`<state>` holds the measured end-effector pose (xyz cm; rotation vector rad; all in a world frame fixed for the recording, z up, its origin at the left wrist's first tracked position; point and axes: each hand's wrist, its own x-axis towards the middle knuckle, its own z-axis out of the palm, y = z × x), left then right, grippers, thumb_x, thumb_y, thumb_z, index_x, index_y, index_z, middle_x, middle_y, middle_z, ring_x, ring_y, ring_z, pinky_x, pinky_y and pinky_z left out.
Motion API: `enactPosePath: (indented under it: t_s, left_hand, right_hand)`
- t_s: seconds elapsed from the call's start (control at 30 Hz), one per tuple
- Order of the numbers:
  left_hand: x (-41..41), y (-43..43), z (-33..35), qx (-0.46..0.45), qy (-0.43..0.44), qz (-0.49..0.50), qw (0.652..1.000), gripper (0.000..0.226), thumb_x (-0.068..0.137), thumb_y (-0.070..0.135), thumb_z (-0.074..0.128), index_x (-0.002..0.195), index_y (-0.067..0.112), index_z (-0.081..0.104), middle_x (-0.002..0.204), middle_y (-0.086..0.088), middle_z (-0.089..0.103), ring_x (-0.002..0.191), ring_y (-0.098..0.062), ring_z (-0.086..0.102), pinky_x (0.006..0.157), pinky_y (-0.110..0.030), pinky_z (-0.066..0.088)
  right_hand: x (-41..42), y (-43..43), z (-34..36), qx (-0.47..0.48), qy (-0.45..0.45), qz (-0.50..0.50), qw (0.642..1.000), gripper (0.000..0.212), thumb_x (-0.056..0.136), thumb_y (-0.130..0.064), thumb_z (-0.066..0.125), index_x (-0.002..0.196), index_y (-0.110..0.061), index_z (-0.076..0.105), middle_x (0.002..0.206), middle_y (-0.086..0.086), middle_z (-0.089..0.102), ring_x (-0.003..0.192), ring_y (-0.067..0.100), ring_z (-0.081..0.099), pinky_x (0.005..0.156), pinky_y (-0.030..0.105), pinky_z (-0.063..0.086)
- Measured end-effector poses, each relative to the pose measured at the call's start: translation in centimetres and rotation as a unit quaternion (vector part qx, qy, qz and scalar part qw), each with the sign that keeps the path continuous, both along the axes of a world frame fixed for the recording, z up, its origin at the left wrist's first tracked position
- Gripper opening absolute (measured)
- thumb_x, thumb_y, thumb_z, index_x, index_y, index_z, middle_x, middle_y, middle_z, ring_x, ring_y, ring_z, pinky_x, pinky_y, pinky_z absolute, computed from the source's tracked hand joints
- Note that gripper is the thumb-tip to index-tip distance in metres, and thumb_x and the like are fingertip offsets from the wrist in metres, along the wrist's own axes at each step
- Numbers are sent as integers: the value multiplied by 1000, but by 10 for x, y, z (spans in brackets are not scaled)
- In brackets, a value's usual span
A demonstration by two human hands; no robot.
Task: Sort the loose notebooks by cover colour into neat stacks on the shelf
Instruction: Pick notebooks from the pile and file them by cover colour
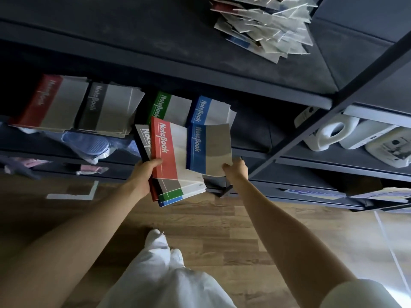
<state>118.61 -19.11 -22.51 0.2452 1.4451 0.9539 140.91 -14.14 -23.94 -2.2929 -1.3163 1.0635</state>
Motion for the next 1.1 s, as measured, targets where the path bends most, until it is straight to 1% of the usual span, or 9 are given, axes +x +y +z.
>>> enactPosePath:
  t_s: [0.1,0.33,0.43,0.57,0.7,0.77,0.9,0.97,1.1]
  left_hand:
    - [-13,16,1,-2,8,3,1000,36,93,15,55,128,11,49,122,-12,59,99,-25,56,87,-39,41]
    - [-41,49,-2,-12,16,8,1000,37,92,15,57,128,12,51,124,-13,60,99,-27,58,83,-38,43]
    - [-48,57,-3,-20,19,1,1000,38,93,16,56,130,11,50,119,-12,61,97,-26,58,81,-38,43]
    - [-53,63,-4,-23,27,-24,999,38,94,17,54,131,13,49,111,-9,60,94,-25,58,78,-37,43]
    - [-56,66,-6,-30,34,-31,998,37,93,16,55,129,13,49,112,-10,61,93,-25,58,77,-37,43]
    - [-55,67,-6,-27,33,-38,998,35,93,15,54,127,13,49,103,-7,62,90,-24,59,78,-37,43]
    - [-50,65,-5,-21,30,-32,999,28,92,11,54,121,12,52,94,-6,63,83,-21,60,79,-36,43]
    - [-46,62,-3,-16,24,-26,999,24,93,11,52,117,12,52,93,-5,62,82,-21,59,78,-36,42]
    - [-37,51,2,-1,13,-22,1000,18,93,10,51,111,13,53,93,-5,62,82,-21,59,77,-37,43]
  right_hand:
    - [-7,26,-3,11,3,-43,999,16,92,-11,44,101,-8,56,95,16,64,84,30,64,66,33,51]
    - [-15,70,-15,15,66,-168,984,27,91,-4,48,114,-6,60,111,18,62,91,33,61,81,46,56]
    - [-18,85,-20,13,38,-171,984,25,87,-2,53,110,-4,62,111,20,63,100,37,61,84,44,55]
    - [-26,100,-28,1,54,-188,981,13,79,4,57,88,-3,62,102,21,67,92,36,65,78,45,57]
    - [-26,105,-38,2,51,-195,980,21,83,4,53,101,2,62,106,21,65,92,32,64,82,40,56]
    - [-26,102,-37,-1,37,-187,982,26,86,3,51,111,2,58,113,20,62,92,29,59,80,33,52]
    - [-26,92,-27,3,7,-161,987,34,90,-4,51,124,0,47,130,19,48,113,35,53,94,39,45]
    - [-34,83,-17,-4,-15,-120,993,34,91,-6,50,125,-2,47,132,18,44,111,35,54,93,38,45]
    - [-62,63,10,-127,78,49,988,21,97,-28,50,99,-7,54,101,11,63,81,21,60,74,35,54]
